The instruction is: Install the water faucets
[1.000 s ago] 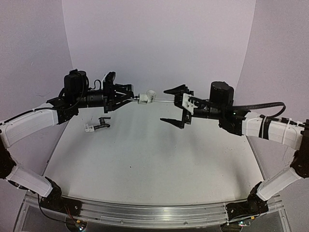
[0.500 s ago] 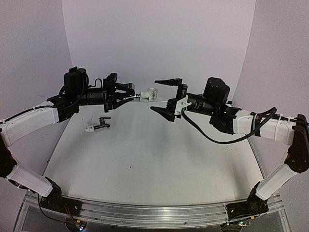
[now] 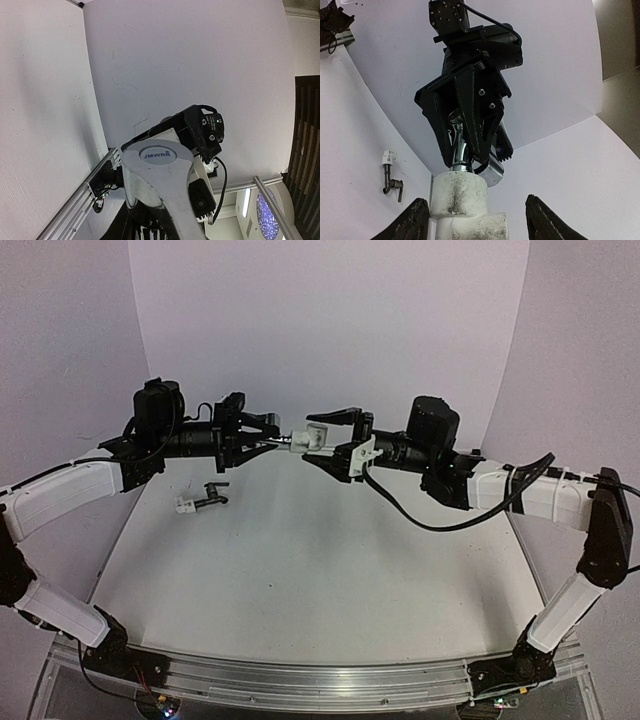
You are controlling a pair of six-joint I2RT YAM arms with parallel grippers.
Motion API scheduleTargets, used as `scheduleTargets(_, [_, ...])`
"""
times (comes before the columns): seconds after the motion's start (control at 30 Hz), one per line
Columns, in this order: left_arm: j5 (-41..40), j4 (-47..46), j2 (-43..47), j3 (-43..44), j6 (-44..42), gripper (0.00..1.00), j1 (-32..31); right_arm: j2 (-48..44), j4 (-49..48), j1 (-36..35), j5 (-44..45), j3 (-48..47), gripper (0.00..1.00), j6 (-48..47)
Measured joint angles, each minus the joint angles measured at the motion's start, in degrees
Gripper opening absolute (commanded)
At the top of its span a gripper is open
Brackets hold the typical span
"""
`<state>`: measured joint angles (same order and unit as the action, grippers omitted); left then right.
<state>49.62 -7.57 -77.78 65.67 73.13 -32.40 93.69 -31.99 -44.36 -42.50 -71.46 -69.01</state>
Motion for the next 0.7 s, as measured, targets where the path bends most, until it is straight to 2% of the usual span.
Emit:
scheduleTargets(0.23, [0.42, 0.00, 0.00, 0.02, 0.41, 0.00, 0.00, 0.38, 0.20, 0.00, -0.68, -0.38, 0.66, -0.01])
scheduleTargets(0.43, [1.05, -0.04, 0.00, 0.73, 0.45, 0.00, 0.00, 1.13, 0.40, 0.00, -0.70, -0.78, 0.59, -0.06])
scheduleTargets(0.57, [1.39, 0.02, 0.00, 1.01, 0.45, 0.00, 0.00, 1.45, 0.27, 0.00, -0.71, -1.31, 0.48, -0.05])
scheduleTargets(0.7, [1.61, 0.02, 0.00, 1.01, 0.41, 0.00, 0.10, 1.79, 0.52, 0.06, -1.23, -1.91, 0.34, 0.78])
